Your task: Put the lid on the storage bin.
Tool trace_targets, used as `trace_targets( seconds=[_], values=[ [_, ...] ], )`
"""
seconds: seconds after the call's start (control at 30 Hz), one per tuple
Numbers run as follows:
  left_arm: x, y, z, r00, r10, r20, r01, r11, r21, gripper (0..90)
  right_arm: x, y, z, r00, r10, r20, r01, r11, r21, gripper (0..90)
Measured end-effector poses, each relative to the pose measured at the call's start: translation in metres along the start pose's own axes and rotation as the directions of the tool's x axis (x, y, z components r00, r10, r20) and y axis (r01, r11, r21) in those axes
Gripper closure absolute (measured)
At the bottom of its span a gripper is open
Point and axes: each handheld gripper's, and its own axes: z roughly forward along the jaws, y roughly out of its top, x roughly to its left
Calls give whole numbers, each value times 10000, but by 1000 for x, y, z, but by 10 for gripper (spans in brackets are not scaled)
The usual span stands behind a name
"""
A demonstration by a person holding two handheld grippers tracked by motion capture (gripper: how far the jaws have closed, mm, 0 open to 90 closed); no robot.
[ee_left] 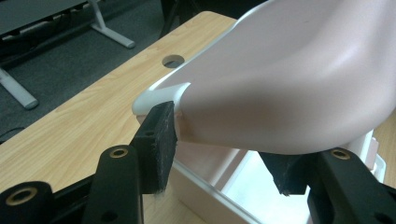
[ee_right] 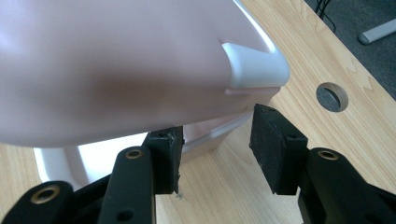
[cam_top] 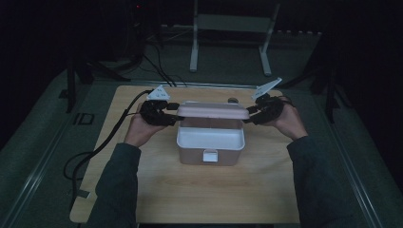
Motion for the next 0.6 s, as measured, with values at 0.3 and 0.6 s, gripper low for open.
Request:
trace_targets(
  seconds=[0.3,0.6],
  values=[
    [-4,-4,0,9994,240,-229,-231,9990,379,433,-1,-7,-1,9999,107,-53,-108,9999,-29,529],
    [-5,-2,-3,9961,257,-840,-221,9988,446,410,1,-7,-3,9999,102,-99,-103,9999,-126,529]
  ],
)
